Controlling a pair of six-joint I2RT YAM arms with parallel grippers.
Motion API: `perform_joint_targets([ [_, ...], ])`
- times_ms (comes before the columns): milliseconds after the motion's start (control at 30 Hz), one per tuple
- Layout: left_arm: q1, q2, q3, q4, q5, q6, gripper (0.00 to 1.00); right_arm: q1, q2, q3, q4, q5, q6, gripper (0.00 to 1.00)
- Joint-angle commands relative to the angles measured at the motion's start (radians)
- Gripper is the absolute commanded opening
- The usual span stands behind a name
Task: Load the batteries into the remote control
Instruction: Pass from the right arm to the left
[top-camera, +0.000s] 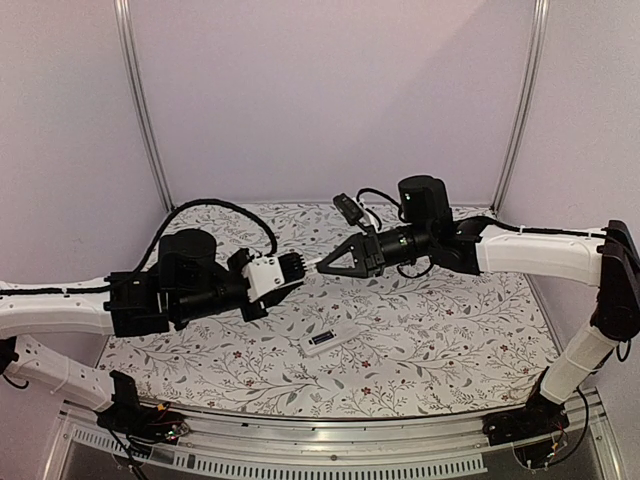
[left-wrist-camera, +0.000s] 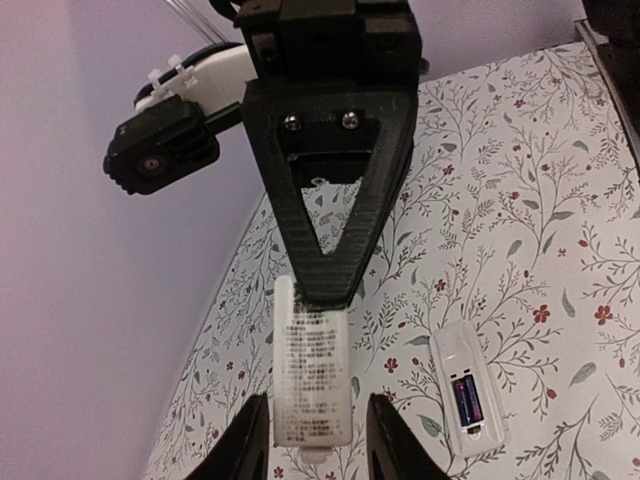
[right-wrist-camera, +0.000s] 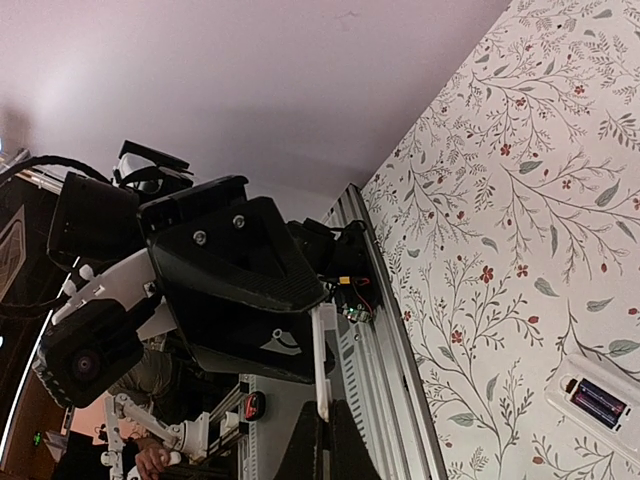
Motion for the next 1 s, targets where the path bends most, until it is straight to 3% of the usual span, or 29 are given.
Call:
perform_joint_targets([
  [0,-0.019,0.006,0.028,0.023,-0.02,0.005,0.31,0.002,0.013,-0.017,0.027,-0.019,0.013,0.0],
  [200,-0.02,0.007,0.023,0.011,-0.027,0.0,0.24,0.002,0.013,-0.023,0.044,-0.028,0.025,0.0],
  [433,-0.021,0.017,0.026,-0.001,-0.021,0.002,0.3,0.002,0.015,-0.027,0.057,-0.036,0.036,0.0],
  [700,-0.021,0.021,0.038,-0.018,-0.023,-0.008,0.21,0.002,0.018,-0.027,0.057,-0.034,0.037,0.01],
  [733,-0.021,0.019,0.043,-0.028,-0.023,-0.016,0.2,-0.001,0.018,-0.029,0.056,-0.032,0.035,0.07],
  [867,-0.024,0.026,0.089,-0.169,-0.018,-0.102,0.15,-0.046,0.007,-0.058,0.052,0.006,0.032,0.49],
  [967,-0.024,0.026,0.104,-0.255,-0.018,-0.218,0.12,-0.102,-0.021,-0.102,0.046,0.05,0.025,0.58],
])
